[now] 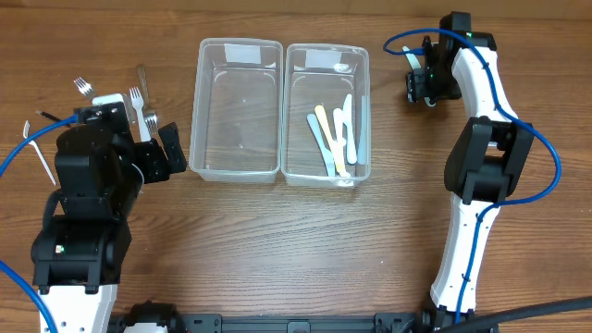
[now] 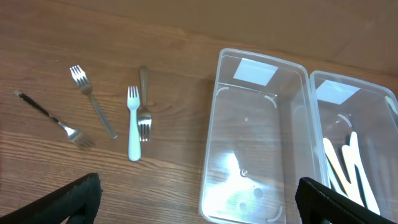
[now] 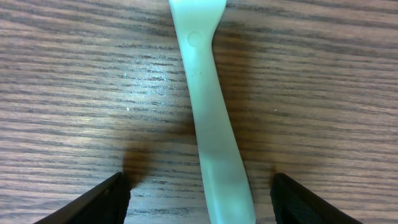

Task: Pack container
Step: 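Lower right gripper and close on the light-blue knife handle, then carry the light-blue knife left and lower into the right container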

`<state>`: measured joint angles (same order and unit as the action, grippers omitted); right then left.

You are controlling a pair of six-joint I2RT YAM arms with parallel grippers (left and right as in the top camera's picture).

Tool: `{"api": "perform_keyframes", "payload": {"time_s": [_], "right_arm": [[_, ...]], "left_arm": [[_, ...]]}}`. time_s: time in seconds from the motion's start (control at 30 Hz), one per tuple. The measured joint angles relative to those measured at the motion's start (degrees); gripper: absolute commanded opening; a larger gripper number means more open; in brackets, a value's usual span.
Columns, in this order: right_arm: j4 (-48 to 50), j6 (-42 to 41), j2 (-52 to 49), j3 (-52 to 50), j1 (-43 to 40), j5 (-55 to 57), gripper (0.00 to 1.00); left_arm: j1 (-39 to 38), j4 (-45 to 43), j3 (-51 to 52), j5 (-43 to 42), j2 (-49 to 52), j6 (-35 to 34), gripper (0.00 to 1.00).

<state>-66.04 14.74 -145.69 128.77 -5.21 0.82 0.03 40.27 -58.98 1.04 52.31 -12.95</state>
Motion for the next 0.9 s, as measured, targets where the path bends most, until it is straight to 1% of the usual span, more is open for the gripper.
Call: {"api": "perform_keyframes", "payload": {"time_s": [0.03,0.17,0.33,0.43,0.5,0.63,0.67,0.73,0.77,0.9], "right_arm": [[0.0,0.1,0.0,0.0,0.0,0.0,0.69],[-0.1,0.4,0.0,0.0,0.0,0.0,0.58],[-0.4,0.5,0.0,0.0,0.0,0.0,0.52],[-0.5,0.5,0.0,0.0,0.0,0.0,0.45],[-0.4,0.5,0.0,-0.1,0.0,0.0,0.44],[-0.5,0.6,0.0,-0.1,0.0,0.0,0.38],[-0.4,0.5,0.0,-0.1,0.0,0.0,0.35],[-0.4,0.5,0.0,-0.1,0.0,0.0,0.21],[-0.5,0.6,0.0,-0.1,0.0,0.0,0.16],[-0.4,0.5,0.0,-0.1,0.0,0.0,0.16]], "left_arm": [[0.0,0.0,0.0,0.0,0.0,0.0,1.00],[0.0,0.0,0.0,0.0,0.0,0.0,1.00],[0.0,0.0,0.0,0.0,0.0,0.0,1.00],[0.0,0.0,0.0,-0.4,0.0,0.0,1.00],[0.0,0.0,0.0,-0.6,0.0,0.0,1.00],[0.0,0.0,0.0,-1.0,0.0,0.0,1.00],[0.0,0.0,0.0,-1.1,0.0,0.0,1.00],[0.0,0.0,0.0,-1.3,0.0,0.0,1.00],[0.0,0.0,0.0,-1.3,0.0,0.0,1.00],[0.0,0.0,0.0,-1.3,0.0,0.0,1.00]]}}
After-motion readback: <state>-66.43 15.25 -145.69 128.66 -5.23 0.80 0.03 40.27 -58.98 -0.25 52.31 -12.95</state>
